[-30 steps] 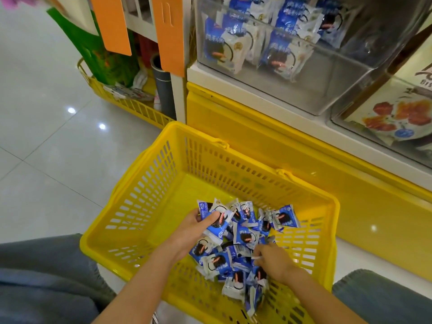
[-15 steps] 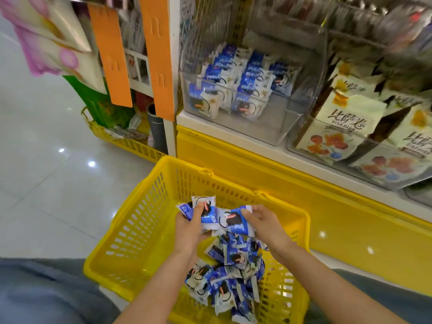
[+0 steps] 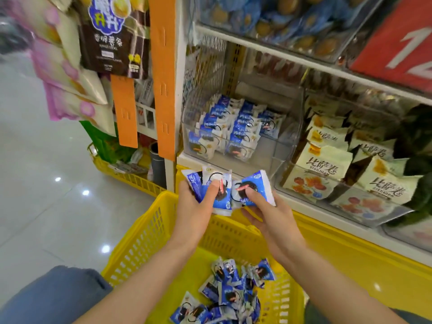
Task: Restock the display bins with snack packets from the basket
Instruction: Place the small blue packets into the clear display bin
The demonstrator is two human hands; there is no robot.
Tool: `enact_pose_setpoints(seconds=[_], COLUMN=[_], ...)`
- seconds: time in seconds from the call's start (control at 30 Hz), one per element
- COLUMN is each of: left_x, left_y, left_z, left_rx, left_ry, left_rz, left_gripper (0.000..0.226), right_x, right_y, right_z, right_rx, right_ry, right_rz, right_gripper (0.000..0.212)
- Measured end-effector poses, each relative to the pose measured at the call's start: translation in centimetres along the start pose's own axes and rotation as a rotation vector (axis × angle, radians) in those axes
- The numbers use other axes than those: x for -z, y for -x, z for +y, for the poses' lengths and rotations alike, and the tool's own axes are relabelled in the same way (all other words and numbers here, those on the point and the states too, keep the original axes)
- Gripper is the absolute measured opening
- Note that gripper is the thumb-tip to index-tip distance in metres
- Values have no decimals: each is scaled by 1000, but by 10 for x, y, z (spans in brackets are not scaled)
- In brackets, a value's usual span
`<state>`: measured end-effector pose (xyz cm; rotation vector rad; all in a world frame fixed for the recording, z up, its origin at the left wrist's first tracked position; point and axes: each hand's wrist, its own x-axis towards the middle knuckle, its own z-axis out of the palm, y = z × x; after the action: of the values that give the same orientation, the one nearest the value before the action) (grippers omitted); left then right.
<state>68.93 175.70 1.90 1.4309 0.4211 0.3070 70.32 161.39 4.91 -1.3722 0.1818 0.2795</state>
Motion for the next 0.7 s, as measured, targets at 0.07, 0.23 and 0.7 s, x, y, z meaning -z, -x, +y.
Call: enact_pose_setpoints(seconds=[0.07,0.23,0.7], left_x=[2,6,13], left_y=[-8,-31,-72], left_z=[15,41,70], left_rx=[-27,-5,42], left_ry=[10,130,243], left_rz=[-40,-63,-67], left_gripper=[20,17,25], right_x=[-6,-17,-24], right_y=[-3,-43,-169], right_z=[-21,-85,-113], right_rx=[108,355,274], right_ry=[65,425,1476], right_rz=[47,132,-316], right_gripper=[26,15,27])
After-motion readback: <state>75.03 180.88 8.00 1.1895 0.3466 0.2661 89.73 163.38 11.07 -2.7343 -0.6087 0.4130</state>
